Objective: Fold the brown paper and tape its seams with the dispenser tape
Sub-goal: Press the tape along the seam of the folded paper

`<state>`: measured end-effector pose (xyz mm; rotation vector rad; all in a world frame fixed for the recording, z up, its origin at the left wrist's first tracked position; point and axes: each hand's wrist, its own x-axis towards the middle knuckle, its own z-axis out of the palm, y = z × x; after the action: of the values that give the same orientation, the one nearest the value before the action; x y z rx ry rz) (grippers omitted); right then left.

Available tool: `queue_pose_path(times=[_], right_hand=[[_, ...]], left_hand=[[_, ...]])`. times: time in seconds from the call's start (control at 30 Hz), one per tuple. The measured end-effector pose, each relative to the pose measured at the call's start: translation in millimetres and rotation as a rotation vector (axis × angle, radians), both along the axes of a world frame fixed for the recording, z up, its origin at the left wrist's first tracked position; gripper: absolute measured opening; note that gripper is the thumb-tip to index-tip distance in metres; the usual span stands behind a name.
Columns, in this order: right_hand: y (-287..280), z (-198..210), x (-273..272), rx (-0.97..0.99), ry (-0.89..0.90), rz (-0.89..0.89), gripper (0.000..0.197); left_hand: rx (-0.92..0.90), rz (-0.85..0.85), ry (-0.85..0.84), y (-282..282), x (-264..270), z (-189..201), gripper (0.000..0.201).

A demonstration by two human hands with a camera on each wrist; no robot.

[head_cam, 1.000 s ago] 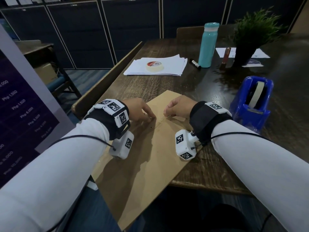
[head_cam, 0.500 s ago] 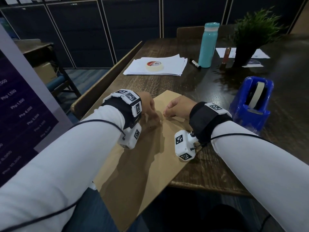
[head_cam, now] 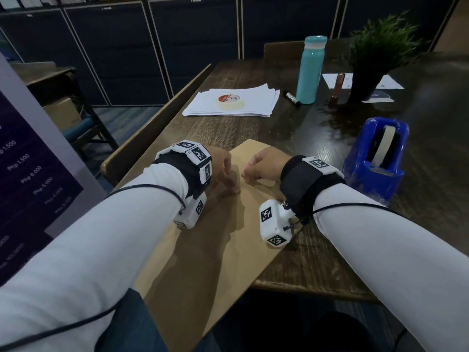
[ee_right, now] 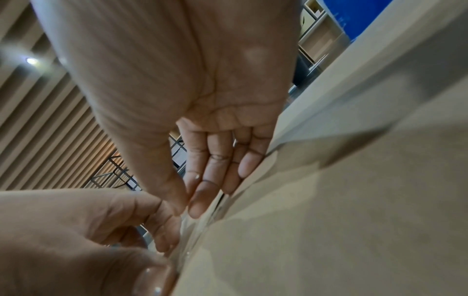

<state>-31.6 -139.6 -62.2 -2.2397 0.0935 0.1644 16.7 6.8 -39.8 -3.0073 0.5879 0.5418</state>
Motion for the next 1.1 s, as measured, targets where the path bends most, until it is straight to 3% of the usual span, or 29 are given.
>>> queue_pose_path(times=[0.07, 0.2, 0.47, 1.1], right_hand=[[0.6, 0.8, 1.7, -0.031, 0.002, 0.003, 0.008], [-1.7, 4.1, 4.9, -0.082, 0.017, 0.007, 0.009], [-6.1, -4.3, 17.3, -0.131, 0.087, -0.029, 0.024], [-9.2, -10.2, 29.0, -0.269, 0.117, 0.031, 0.025]], left_hand=[[0.004, 0.002, -0.001, 0.5, 1.3, -1.7, 0.044], [0.001, 0.004, -0.010, 1.2, 2.0, -2.7, 0.055], [0.001, -0.024, -0.030, 3.2, 3.2, -4.2, 0.055], [-0.003, -0.084, -0.037, 3.8, 3.8, -5.8, 0.053]])
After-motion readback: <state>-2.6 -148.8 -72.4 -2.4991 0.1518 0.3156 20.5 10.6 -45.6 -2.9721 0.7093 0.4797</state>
